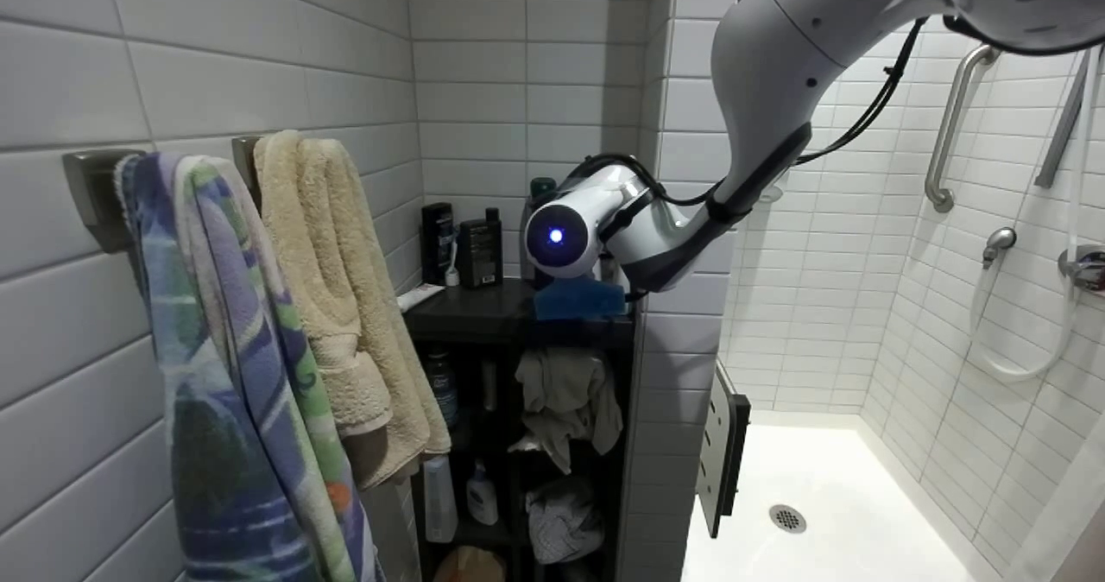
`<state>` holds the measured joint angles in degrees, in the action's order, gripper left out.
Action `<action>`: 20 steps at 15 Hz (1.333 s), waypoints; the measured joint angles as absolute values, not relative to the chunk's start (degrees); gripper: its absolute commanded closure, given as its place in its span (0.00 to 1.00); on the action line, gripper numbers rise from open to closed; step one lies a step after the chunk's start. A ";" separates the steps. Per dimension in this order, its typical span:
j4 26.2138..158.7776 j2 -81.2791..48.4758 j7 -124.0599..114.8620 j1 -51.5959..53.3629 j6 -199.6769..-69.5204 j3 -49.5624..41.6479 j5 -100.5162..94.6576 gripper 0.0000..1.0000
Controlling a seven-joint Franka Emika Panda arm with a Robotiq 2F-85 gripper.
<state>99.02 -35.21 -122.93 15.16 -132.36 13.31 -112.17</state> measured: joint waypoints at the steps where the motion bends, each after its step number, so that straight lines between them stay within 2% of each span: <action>1: 99.02 -35.21 -123.06 15.15 -132.33 13.31 -112.17 0.88; 3: 99.01 -35.22 -123.22 15.15 -132.32 13.31 -112.23 1.00; 17: 99.79 -33.46 -124.77 15.98 -131.27 14.13 -116.56 1.00; 18: 100.18 -32.85 -124.83 16.08 -131.19 14.33 -116.90 0.74; 19: 100.54 -32.38 -124.84 16.14 -131.14 14.50 -116.91 0.73; 20: 100.89 -31.95 -124.83 16.14 -131.14 14.67 -116.91 0.93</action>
